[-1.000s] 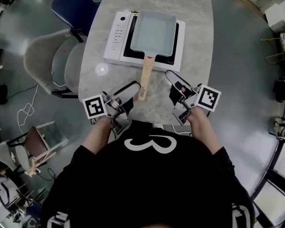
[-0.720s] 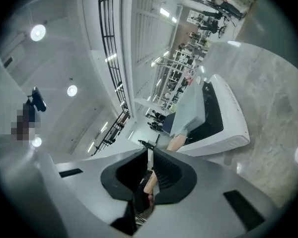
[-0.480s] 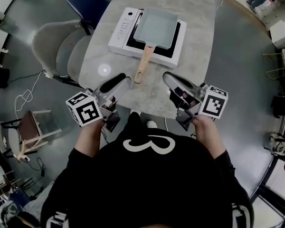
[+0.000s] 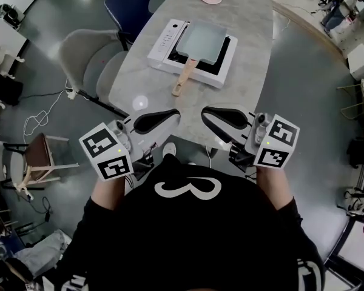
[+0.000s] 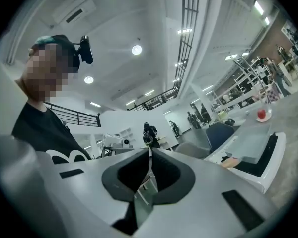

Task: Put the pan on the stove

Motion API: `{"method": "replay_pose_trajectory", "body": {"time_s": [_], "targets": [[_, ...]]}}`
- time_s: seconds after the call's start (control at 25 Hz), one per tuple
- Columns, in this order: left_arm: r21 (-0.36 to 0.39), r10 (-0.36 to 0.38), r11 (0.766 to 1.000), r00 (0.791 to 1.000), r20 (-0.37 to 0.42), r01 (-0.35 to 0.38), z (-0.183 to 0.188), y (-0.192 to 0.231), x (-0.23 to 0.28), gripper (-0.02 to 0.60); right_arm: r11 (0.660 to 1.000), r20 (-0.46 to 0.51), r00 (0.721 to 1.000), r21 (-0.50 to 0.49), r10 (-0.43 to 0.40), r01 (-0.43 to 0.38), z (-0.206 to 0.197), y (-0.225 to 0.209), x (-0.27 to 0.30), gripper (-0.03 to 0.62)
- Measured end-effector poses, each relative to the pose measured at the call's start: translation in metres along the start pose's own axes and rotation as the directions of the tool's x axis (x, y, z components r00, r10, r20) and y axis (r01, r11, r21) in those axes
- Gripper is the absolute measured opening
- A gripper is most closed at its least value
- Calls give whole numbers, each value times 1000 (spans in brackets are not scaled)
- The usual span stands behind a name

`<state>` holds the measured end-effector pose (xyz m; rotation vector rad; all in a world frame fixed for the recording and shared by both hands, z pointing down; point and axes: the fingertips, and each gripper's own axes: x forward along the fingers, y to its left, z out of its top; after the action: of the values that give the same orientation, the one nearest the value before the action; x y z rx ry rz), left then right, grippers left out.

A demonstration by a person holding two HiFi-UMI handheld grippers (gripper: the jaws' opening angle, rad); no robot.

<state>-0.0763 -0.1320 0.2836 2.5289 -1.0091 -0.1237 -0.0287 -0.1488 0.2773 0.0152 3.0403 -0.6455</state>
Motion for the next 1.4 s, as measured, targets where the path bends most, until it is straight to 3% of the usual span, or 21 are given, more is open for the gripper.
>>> {"method": "replay_pose_trajectory", "body": {"time_s": [0.12,0.24,0.56,0.88,1.4], "targets": [[109,-21,994,999,-25,23,1,-24,0,15,999,-1,1000,-34,-7,7,6,13,-6,26],[139,-32,990,999,-38,37,3,-37,-2,15,998,0,1000,-56,-15,15,9,27,-7,26],[132,2,991,998,-57,6,11,-41,-35,15,998,8,999,-52,-44,44,7,61,11,21],[124,-49,991,997,-59,56,6,-60,-90,15,989,11,994,-100,-105,106,-10,112,40,15],[140,-137,980,990,-44,142,1,-85,-121,15,973,36,981,-121,-193,196,-25,162,46,14]]}}
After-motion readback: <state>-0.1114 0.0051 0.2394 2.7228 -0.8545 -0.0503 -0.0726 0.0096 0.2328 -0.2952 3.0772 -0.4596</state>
